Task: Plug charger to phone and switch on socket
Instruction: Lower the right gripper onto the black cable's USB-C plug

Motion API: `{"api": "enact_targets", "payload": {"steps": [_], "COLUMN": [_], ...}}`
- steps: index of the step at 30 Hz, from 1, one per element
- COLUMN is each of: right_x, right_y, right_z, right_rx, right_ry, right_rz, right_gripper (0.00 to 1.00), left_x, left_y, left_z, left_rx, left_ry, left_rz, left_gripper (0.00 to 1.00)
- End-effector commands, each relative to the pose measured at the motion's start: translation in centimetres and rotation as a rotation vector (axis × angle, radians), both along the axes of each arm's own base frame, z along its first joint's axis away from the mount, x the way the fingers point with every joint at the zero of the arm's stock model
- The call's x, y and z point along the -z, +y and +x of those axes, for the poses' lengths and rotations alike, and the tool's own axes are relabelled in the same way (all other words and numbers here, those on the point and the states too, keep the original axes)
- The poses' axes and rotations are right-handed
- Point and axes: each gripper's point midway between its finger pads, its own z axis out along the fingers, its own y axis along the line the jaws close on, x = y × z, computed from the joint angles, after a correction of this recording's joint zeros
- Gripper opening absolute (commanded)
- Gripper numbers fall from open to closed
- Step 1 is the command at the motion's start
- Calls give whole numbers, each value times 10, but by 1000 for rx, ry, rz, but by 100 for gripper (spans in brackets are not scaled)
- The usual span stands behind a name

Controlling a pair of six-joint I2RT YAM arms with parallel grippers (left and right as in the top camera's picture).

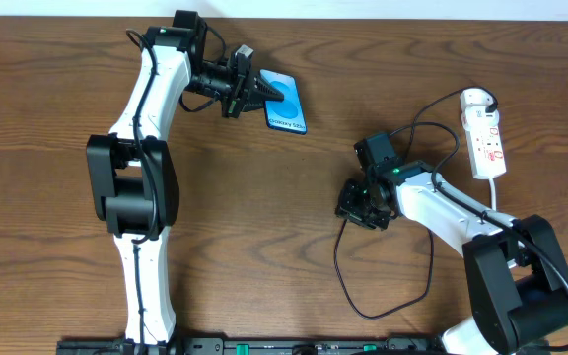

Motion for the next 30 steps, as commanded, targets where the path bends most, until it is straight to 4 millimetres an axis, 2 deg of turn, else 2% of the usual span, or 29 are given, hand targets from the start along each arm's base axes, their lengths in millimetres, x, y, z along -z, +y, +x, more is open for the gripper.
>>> {"api": "enact_targets", "payload": {"steps": [1,5,11,20,28,30], "right_x": [17,17,17,17,17,15], "right_y": [-21,-21,-22,-22,-22,-18], "right_z": [-8,-8,-7,-7,-6,-6], "right_rx": [25,25,27,27,25,4], "right_ry": [23,23,20,19,18,14], "right_rz": [-98,-99,-104,-105,-102,-82], "right_gripper": [31,24,24,16,2,1], "left_x": [-22,-23,-23,-23,-22,-23], "left_y": [1,1,1,1,1,0], "left_z": [-2,-2,-2,-2,-2,-2], "left_rx": [6,7,7,7,7,7], "left_ry": [-58,-58,-58,-58,-58,-58], "left_rz": [-38,-38,-38,-38,-38,-39], "left_gripper": [7,7,7,7,7,7]}}
